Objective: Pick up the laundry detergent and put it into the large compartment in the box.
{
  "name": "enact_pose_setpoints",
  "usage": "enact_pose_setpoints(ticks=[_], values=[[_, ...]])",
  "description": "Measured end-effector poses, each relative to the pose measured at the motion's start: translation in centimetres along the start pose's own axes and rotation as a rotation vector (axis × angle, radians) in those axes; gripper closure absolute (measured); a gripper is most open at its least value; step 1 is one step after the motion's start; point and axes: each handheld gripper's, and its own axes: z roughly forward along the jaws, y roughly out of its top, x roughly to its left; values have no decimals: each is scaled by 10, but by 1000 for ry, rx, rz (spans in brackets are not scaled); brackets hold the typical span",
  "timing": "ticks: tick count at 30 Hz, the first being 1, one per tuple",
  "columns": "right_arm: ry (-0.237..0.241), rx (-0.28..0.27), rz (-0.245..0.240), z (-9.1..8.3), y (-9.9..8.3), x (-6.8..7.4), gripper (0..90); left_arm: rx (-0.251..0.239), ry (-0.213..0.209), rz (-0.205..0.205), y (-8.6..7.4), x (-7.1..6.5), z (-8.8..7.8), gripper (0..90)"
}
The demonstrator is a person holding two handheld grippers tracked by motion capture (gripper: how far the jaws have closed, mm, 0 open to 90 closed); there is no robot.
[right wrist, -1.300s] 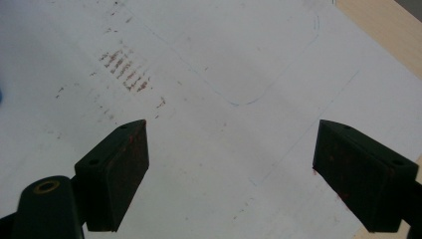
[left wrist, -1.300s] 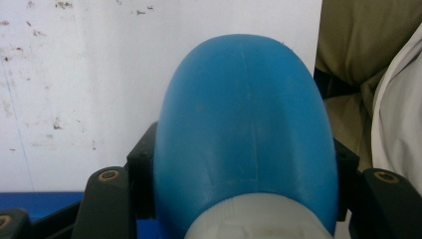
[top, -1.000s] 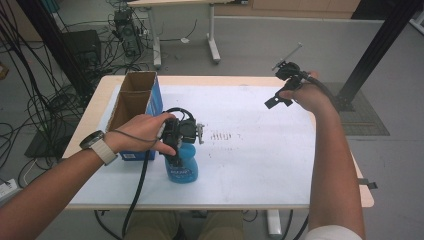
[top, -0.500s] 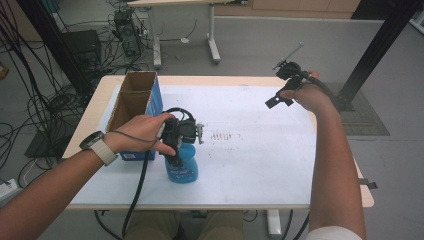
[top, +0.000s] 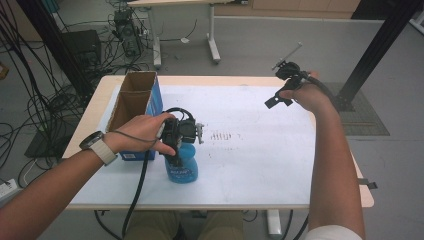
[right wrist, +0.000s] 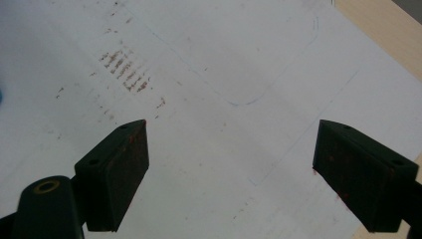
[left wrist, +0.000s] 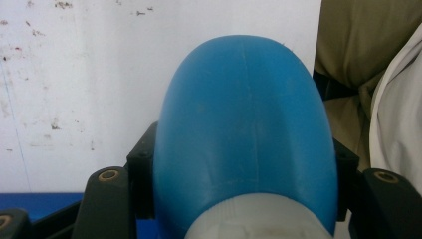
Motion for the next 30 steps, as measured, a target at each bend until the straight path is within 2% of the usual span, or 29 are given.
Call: enact_pose_setpoints(ticks=[30], values=[[-2,-1,1,-2,-1,0,145,-3,1,-3,-1,-1,0,380]])
